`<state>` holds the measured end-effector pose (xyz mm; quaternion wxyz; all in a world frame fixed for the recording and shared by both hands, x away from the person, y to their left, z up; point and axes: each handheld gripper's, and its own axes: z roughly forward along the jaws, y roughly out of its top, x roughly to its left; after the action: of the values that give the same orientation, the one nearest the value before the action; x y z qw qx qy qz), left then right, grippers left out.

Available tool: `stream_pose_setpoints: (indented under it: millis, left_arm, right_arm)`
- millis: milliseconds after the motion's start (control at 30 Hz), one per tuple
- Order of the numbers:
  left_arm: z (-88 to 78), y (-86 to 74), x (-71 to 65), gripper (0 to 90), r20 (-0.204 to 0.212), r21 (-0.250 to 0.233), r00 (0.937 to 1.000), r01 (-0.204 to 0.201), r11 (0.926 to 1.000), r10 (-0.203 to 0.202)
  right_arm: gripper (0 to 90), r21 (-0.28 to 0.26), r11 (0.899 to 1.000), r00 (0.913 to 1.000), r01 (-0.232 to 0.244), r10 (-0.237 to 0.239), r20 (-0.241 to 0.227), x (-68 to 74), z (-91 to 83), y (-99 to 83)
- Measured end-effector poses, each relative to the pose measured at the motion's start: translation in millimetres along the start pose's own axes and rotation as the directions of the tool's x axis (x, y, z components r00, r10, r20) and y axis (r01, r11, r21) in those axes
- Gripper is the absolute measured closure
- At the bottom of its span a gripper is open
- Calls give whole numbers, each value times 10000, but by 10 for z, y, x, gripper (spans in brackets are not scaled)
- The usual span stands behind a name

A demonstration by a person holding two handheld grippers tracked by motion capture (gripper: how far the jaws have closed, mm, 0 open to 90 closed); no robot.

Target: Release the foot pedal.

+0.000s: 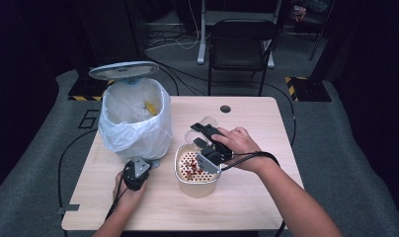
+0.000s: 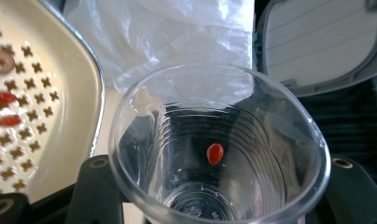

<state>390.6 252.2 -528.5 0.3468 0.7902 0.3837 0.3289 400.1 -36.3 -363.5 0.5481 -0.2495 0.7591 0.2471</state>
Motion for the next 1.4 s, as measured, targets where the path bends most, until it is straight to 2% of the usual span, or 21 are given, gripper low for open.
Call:
stream_pose_setpoints:
  millis: [133, 267, 300, 367, 400, 433, 500, 567, 700, 767, 800, 833, 933, 967, 1033, 1200, 1233, 1267, 1300, 1333, 1400]
  left_arm:
    - [-6, 2, 9, 900, 92, 87, 9999, -55, 9999, 55]
    - [-5, 2, 8, 900, 73, 75, 10000, -55, 10000, 55]
    - [-5, 2, 8, 900, 74, 72, 10000, -53, 10000, 52]
    - [-5, 2, 8, 900, 76, 75, 10000, -46, 10000, 46]
    - [-5, 1, 7, 900, 73, 73, 10000, -43, 10000, 42]
    - [-6, 2, 9, 900, 92, 82, 9999, -47, 10000, 46]
    - [-6, 2, 11, 900, 118, 92, 9999, -34, 10000, 33]
    - [-6, 2, 11, 900, 122, 89, 9999, -21, 10000, 20]
    - [-6, 2, 11, 900, 122, 89, 9999, -15, 10000, 14]
    - [-6, 2, 12, 900, 131, 91, 9999, -5, 10000, 4]
    - [-5, 2, 11, 900, 119, 81, 9999, 6, 10000, -7]
    - [-7, 2, 12, 900, 134, 95, 9999, -3, 10000, 2]
    - [-6, 2, 11, 900, 124, 94, 9999, -12, 10000, 11]
    - [-5, 2, 11, 900, 110, 82, 9999, -14, 10000, 13]
    - [-5, 1, 11, 900, 132, 92, 9999, 18, 10000, -20]
    - [-5, 2, 11, 900, 118, 79, 9999, 6, 10000, -7]
    - [-5, 2, 10, 900, 117, 69, 9999, 23, 10000, -23]
    - [-5, 2, 11, 900, 119, 80, 9999, 9, 10000, -10]
    - [-5, 2, 11, 900, 120, 80, 9999, 15, 10000, -16]
    - [-5, 2, 12, 900, 121, 82, 9999, 9, 10000, -10]
    - [-6, 2, 13, 900, 122, 94, 9999, -3, 10000, 2]
  right_arm:
    - [410, 15, 9938, 9903, -1110, 1108, -834, -120, 27, -18]
    - [412, 215, 9754, 9601, -2193, 2196, -1730, -227, 74, -61]
    - [412, 217, 9686, 9497, -2476, 2471, -1925, -252, 87, -76]
    - [411, 406, 9519, 9192, -3036, 3038, -2507, -294, 113, -99]
    - [412, 472, 9485, 9112, -3132, 3141, -2667, -304, 122, -104]
    - [413, 573, 9414, 8944, -3324, 3339, -2977, -324, 136, -113]
    - [412, 750, 9275, 8691, -3661, 3696, -3287, -362, 157, -127]
    - [412, 738, 9171, 8537, -3917, 3923, -3424, -418, 177, -152]
    - [410, 830, 8902, 8111, -4480, 4437, -3811, -533, 211, -209]
    - [410, 975, 8685, 7790, -4860, 4811, -4021, -580, 227, -235]
    - [410, 975, 8685, 7761, -4860, 4802, -4088, -613, 235, -255]
    - [410, 1037, 8567, 7574, -5053, 4979, -4224, -637, 239, -268]
    - [412, 1192, 8318, 7159, -5421, 5315, -4528, -708, 268, -315]
    - [412, 1291, 7930, 6711, -5954, 5792, -4627, -717, 279, -314]
    - [412, 1535, 7647, 6276, -6258, 6105, -4832, -762, 294, -342]
    - [412, 1881, 6947, 5404, -6943, 6758, -5013, -854, 319, -405]
    - [412, 1969, 6795, 5208, -7068, 6881, -5053, -867, 326, -421]
    - [412, 2141, 6603, 4915, -7199, 7027, -5144, -883, 333, -433]
    - [412, 2235, 6462, 4741, -7297, 7138, -5155, -897, 344, -450]
    - [412, 2258, 6390, 4649, -7353, 7180, -5179, -909, 353, -463]
    - [412, 2368, 6105, 4290, -7558, 7349, -5253, -935, 370, -492]
